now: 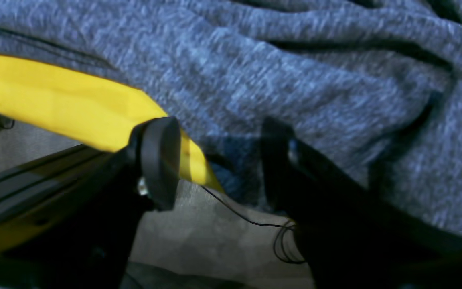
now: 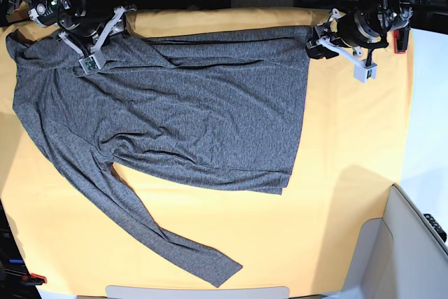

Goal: Fold the T-shirt properly

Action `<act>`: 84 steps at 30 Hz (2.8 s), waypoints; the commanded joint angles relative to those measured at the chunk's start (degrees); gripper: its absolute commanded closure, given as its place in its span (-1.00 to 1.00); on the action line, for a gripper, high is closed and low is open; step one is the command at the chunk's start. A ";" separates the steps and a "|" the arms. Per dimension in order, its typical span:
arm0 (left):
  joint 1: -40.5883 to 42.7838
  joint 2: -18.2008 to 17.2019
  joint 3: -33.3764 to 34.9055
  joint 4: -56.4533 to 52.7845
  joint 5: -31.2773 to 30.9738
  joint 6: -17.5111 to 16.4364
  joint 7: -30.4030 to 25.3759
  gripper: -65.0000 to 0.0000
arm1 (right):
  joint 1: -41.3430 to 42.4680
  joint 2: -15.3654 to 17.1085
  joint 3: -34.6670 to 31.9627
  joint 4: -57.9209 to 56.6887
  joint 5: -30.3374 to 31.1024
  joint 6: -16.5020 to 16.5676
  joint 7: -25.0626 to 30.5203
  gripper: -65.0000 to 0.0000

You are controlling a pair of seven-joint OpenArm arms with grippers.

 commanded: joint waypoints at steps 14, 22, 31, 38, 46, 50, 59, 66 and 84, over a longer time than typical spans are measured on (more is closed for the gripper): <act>-0.42 -0.62 -0.10 0.73 -0.37 -0.06 0.12 0.23 | -11.00 -3.61 3.17 1.23 -4.30 -12.60 16.12 -0.28; -0.51 -0.62 -0.10 0.73 -0.37 -0.06 0.12 0.23 | -13.72 -20.14 11.17 1.14 -4.22 -12.86 16.12 -0.53; -0.42 -0.62 -0.10 0.73 -0.37 -0.06 0.12 0.23 | -12.93 -26.82 12.66 1.14 5.28 -13.12 16.38 -0.54; -0.42 -0.62 -0.10 0.73 -0.37 -0.06 0.03 0.23 | -13.20 -28.05 19.17 1.05 18.55 -13.21 16.12 -0.54; -0.42 -0.62 -0.10 0.64 -0.37 -0.06 0.03 0.23 | -15.48 -28.05 24.88 1.05 24.97 -13.21 16.03 -0.54; -0.42 -0.62 -0.10 0.64 -0.37 -0.06 0.03 0.23 | -16.62 -28.05 24.97 1.05 27.52 -13.21 15.94 -0.54; -0.42 -0.62 -0.10 0.64 -0.37 -0.06 0.03 0.23 | -16.98 -27.96 25.06 0.88 28.49 -13.21 15.94 -0.53; -0.34 -0.62 -0.10 0.64 -0.37 -0.06 0.03 0.23 | -16.98 -28.57 25.06 0.09 25.50 -13.30 15.94 -0.53; -0.07 -1.41 -0.10 0.64 -0.37 -0.06 -0.14 0.23 | -12.84 -30.42 24.97 -7.03 22.60 -13.30 15.94 -0.53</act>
